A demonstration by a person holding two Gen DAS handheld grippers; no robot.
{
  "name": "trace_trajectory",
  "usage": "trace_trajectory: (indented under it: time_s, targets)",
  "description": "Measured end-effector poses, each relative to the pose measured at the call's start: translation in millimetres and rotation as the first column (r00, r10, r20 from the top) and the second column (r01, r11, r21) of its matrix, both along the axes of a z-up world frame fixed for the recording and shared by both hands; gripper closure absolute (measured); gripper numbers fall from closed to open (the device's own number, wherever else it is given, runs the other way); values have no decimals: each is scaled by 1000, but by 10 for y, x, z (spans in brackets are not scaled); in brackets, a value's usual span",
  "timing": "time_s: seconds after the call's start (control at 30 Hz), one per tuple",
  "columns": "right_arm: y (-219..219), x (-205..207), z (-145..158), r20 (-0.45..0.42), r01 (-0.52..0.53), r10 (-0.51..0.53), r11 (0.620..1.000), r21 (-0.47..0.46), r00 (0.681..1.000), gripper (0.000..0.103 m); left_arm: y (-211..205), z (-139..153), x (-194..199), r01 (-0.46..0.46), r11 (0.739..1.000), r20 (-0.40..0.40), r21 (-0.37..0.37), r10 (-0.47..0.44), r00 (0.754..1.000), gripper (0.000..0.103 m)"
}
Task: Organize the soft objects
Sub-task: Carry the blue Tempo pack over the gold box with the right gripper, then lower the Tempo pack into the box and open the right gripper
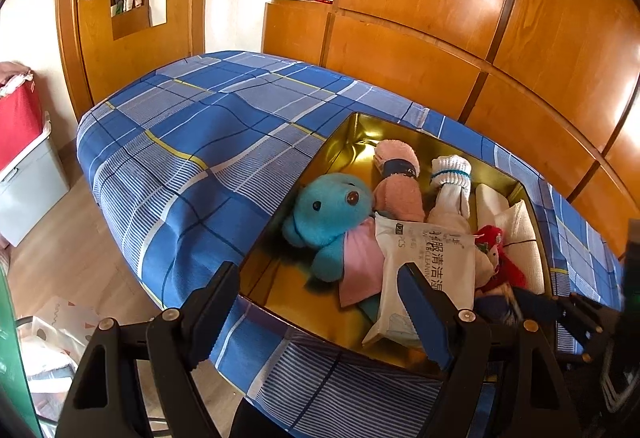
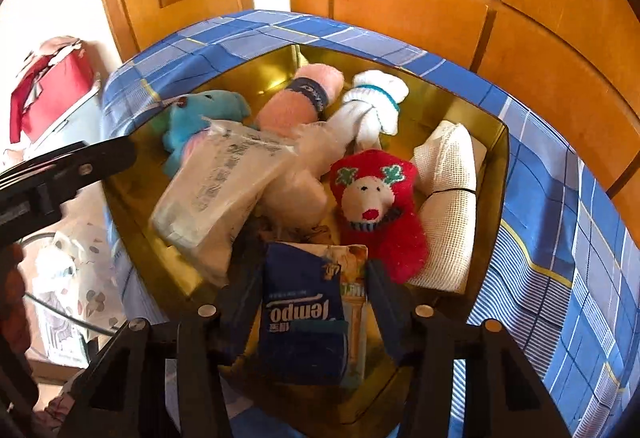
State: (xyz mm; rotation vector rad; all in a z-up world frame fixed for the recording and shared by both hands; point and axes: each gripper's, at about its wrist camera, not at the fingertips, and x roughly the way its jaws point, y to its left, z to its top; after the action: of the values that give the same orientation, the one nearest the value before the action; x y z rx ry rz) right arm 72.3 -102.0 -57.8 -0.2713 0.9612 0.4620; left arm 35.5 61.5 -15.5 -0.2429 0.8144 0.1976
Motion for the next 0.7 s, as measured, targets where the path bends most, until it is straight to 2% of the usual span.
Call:
trace_trajectory:
  time_s: [0.13, 0.33, 0.57, 0.7]
  targets:
    - [-29, 105, -43, 21, 48, -47, 999, -25, 999, 50, -26, 11, -20, 2, 1000, 2, 10, -2, 1000, 21]
    - [-23, 67, -90, 29, 58, -57, 997, -48, 998, 50, -108, 54, -60, 15, 999, 12, 28, -15, 1000, 20]
    - [-79, -67, -17, 31, 86, -87, 996, 24, 996, 48, -179, 147, -150, 17, 999, 43, 51, -20, 999, 15]
    - [-120, -197, 105, 69, 110, -116, 990, 85, 991, 41, -221, 214, -231, 11, 997, 75, 78, -16, 997, 15]
